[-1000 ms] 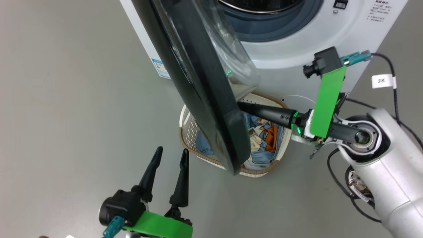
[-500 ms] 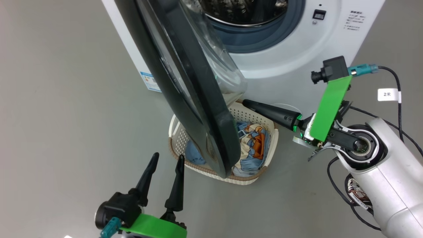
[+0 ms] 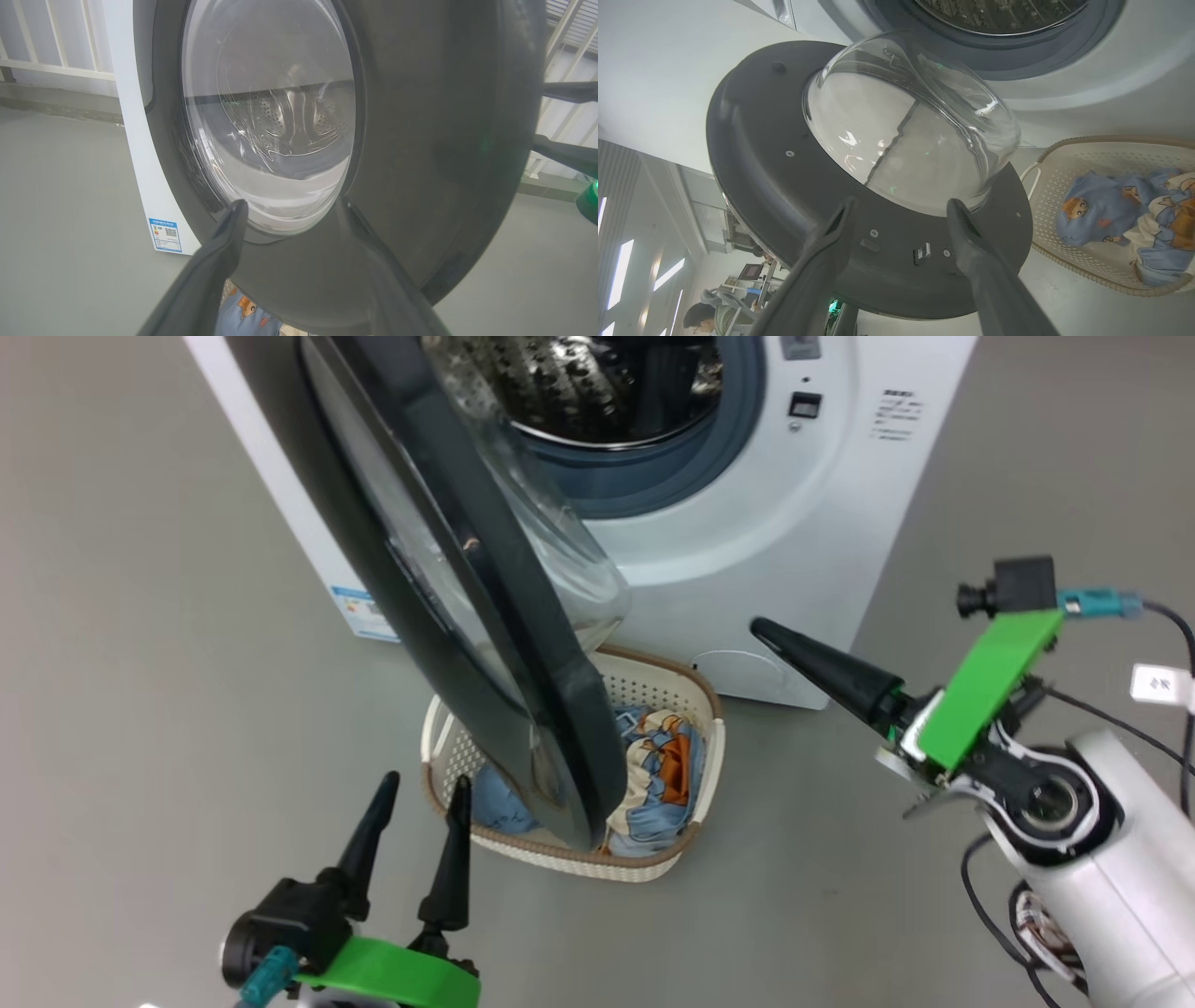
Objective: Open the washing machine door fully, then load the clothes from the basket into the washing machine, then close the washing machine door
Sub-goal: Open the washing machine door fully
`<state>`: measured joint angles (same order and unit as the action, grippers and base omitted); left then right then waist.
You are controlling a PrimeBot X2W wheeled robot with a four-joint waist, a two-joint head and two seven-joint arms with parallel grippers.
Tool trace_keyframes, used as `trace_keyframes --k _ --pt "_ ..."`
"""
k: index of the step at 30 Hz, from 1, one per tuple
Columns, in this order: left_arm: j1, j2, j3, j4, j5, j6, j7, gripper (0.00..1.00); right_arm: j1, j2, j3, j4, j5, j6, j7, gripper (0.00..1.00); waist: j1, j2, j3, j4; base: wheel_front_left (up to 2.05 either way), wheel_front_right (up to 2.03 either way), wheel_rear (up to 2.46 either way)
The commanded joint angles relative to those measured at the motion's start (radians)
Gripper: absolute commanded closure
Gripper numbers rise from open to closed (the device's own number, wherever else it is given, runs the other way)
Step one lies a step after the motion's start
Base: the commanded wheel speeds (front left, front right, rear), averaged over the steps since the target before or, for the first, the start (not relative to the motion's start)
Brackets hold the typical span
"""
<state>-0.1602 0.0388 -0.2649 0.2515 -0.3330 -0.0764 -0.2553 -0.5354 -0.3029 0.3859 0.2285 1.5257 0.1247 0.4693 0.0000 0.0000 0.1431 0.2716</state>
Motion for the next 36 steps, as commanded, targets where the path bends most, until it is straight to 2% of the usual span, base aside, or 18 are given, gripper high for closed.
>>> trace_keyframes --k 1,13,19,25,28,31,36 --pt "-0.004 0.011 0.044 -0.014 0.01 -0.005 -0.006 0.0 0.027 -0.012 0.009 -0.025 -0.024 0.006 -0.029 0.0 0.0 0.0 -0.021 -0.028 0.0 0.0 0.0" --pt "0.031 0.011 0.115 0.005 0.029 -0.028 -0.006 0.0 0.151 -0.101 0.101 0.002 -0.092 0.006 -0.255 0.0 0.0 0.0 -0.062 -0.097 0.0 0.0 0.0" --pt "0.043 0.011 0.133 0.012 0.048 -0.036 -0.006 0.0 0.197 -0.141 0.149 0.037 -0.12 0.006 -0.423 0.0 0.0 0.0 -0.071 -0.122 0.0 0.0 0.0" --pt "0.052 0.011 0.148 0.017 0.057 -0.041 -0.006 0.0 0.213 -0.191 0.241 0.132 -0.246 0.006 -0.671 0.0 0.0 0.0 -0.075 -0.141 0.0 0.0 0.0" --pt "0.059 0.011 0.16 0.016 0.064 -0.042 -0.006 0.0 0.209 -0.192 0.253 0.19 -0.288 0.006 -0.721 0.0 0.0 0.0 -0.075 -0.155 0.0 0.0 0.0" --pt "0.064 0.011 0.17 0.015 0.07 -0.043 -0.006 0.0 0.205 -0.174 0.199 0.225 -0.346 0.006 -0.73 0.0 0.0 0.0 -0.073 -0.167 0.0 0.0 0.0" --pt "0.062 0.011 0.179 0.018 0.076 -0.045 -0.006 0.0 0.247 -0.135 0.076 0.206 -0.549 0.006 -0.731 0.0 0.0 0.0 -0.072 -0.179 0.0 0.0 0.0"
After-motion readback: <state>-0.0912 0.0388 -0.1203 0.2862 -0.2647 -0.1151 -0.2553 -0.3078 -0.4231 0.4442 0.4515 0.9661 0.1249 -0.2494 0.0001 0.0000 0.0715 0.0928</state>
